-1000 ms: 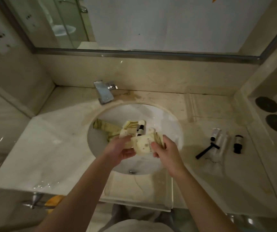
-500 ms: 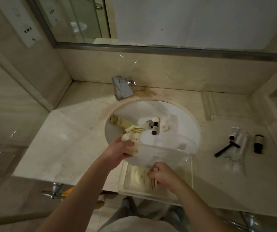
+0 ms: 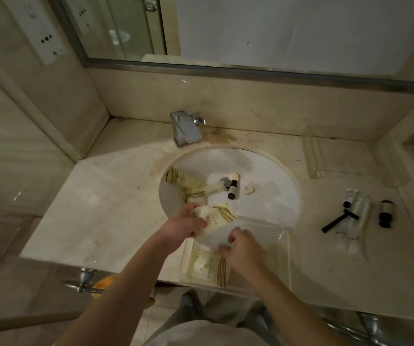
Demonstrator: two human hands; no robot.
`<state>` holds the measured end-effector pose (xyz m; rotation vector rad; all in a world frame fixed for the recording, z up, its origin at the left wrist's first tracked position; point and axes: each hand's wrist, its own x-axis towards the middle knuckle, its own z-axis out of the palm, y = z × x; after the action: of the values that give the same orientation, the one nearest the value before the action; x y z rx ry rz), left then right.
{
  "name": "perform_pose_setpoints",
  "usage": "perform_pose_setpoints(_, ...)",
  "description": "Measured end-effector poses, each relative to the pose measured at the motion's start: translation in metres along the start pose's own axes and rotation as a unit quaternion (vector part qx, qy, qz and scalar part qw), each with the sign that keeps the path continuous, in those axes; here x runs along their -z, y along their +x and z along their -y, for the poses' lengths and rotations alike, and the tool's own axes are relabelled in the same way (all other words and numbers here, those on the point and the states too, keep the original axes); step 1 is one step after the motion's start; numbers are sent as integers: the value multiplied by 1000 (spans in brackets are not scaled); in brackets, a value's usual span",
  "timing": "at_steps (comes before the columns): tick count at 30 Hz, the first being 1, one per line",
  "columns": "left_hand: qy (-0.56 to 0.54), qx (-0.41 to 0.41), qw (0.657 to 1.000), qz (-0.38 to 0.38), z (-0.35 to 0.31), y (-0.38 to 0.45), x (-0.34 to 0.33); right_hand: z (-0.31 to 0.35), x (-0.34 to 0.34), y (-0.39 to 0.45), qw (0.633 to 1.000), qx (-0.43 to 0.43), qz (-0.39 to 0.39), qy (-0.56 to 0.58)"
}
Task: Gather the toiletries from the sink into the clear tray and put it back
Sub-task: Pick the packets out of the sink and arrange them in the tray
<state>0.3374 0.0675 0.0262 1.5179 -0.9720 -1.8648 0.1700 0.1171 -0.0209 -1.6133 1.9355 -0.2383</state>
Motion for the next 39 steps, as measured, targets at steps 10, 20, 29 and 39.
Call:
perform_pose_setpoints(10,109,-29,993,21,-3,6,-20,4,62,22,943,55,17,328)
perform_pose_setpoints(20,136,-15,990,42,7,14,-34,-22,63,22,924,-64,-46,374)
perform_pose_setpoints(29,-5,-11,1000,-6,11,20,-39,-40,57,16,914,-92,37,394)
perform_pose_setpoints(39,98,-60,993,-11,8,26,-52,-30,59,9,921,-5,113,373)
